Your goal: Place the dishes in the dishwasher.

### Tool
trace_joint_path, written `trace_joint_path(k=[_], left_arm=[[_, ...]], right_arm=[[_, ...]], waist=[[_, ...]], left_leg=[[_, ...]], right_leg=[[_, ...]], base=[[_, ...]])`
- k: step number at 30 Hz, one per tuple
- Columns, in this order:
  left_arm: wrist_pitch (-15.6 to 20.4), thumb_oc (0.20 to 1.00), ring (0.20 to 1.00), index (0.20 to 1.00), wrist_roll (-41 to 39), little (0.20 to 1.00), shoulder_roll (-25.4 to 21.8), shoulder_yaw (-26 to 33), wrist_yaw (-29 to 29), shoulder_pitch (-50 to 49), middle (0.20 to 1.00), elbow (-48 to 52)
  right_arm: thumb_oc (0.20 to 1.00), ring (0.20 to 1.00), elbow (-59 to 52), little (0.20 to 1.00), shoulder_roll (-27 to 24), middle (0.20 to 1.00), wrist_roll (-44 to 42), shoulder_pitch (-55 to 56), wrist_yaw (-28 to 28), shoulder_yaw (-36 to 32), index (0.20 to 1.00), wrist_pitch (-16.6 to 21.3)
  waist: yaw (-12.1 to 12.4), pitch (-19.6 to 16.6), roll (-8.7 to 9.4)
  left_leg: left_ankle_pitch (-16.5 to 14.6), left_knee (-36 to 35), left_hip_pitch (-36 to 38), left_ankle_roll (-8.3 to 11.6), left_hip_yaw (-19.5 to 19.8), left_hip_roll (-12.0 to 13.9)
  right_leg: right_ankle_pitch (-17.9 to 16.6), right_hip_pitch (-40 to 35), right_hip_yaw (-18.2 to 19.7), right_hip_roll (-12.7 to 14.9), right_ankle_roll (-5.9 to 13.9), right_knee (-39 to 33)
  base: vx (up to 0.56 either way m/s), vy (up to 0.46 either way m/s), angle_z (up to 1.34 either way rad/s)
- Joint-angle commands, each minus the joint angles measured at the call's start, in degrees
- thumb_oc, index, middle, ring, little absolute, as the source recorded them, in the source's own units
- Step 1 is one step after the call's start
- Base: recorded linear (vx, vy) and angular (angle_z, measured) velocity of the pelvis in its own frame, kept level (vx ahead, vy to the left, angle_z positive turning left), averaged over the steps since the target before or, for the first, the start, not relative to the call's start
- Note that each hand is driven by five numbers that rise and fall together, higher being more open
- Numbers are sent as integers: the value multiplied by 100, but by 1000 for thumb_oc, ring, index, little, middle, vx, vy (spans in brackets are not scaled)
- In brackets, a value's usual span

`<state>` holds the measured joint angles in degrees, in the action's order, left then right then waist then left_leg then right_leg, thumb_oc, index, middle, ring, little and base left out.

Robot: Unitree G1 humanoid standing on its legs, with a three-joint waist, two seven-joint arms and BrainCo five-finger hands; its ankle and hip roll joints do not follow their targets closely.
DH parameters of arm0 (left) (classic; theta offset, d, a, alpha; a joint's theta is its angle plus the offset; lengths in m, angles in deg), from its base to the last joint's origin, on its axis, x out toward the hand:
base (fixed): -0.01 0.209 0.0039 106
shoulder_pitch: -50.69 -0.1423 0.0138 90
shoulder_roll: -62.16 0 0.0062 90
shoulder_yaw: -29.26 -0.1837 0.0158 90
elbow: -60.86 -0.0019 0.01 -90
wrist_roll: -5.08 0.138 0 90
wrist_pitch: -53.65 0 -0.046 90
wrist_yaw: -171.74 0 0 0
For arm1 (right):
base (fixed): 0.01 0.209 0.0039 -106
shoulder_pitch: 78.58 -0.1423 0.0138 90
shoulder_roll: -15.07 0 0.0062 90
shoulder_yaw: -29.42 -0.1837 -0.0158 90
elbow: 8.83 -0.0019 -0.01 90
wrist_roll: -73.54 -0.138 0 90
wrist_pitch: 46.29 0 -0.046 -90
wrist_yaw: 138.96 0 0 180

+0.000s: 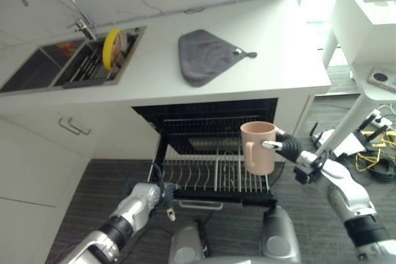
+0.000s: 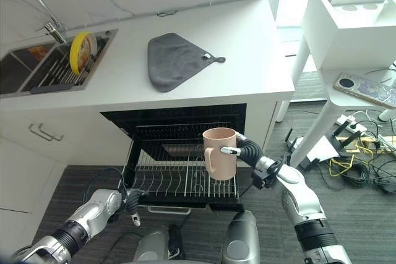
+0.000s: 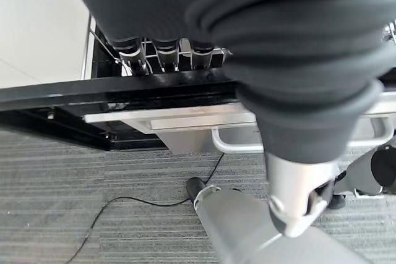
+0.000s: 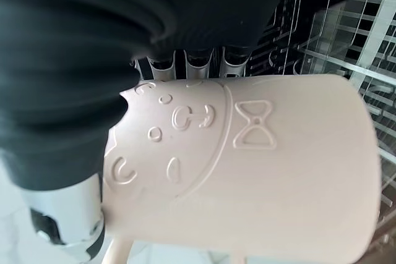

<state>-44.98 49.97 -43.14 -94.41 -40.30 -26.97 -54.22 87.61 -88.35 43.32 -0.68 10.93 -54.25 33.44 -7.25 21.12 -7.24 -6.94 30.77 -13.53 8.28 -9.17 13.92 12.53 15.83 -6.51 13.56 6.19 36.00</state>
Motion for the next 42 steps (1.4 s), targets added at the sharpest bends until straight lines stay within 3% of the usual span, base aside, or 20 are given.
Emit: trace_joint_path(k=[1,15,22,32,42], left_arm=[[54,1000,1000,1000,-363,1000,-354,-652,-714,-1317,1000,-154],[-114,1000,1000,1000,-1063,1000,-853,-1087,-342,-542,1000,477],[-187,1000,1000,1000,-1325,1000,-1007,-1314,-18,-274,1000,649],[-162,1000,1000,1000,-1561,1000,-1047,-1549,413,-121,1000,808],[-177,1000,1000,1000,-1632,1000,-978,-1671,615,28,1000,1009]], right_arm=[[200,200,-147,200,231,200,50,-383,123,-66,200,422],[200,200,1979,200,-370,200,-338,-2171,677,392,200,850],[200,200,3102,200,-667,200,-790,-3167,824,634,200,1048],[200,200,3946,200,-763,200,-807,-4111,1070,1063,200,1007],[200,200,4224,200,-598,200,-682,-4468,1391,1145,200,960]], waist=[[216,157,426],[416,867,76],[571,868,-50],[717,868,-193],[789,868,-314]], left_leg=[[396,871,-704,-14,464,165],[241,1207,-1505,-127,548,-164],[70,1050,-1852,-226,474,-272],[-216,485,-1901,-333,353,-478],[-186,223,-1953,-376,348,-617]], right_leg=[[-342,-608,1,4,-21,-852],[-262,354,84,86,-40,-373],[-224,957,110,111,-17,-261],[-251,1558,184,219,51,-191],[-230,1879,188,265,22,-91]], base=[[-40,18,4],[-112,24,4],[-101,-2,-1],[-51,25,1],[-21,20,2]])
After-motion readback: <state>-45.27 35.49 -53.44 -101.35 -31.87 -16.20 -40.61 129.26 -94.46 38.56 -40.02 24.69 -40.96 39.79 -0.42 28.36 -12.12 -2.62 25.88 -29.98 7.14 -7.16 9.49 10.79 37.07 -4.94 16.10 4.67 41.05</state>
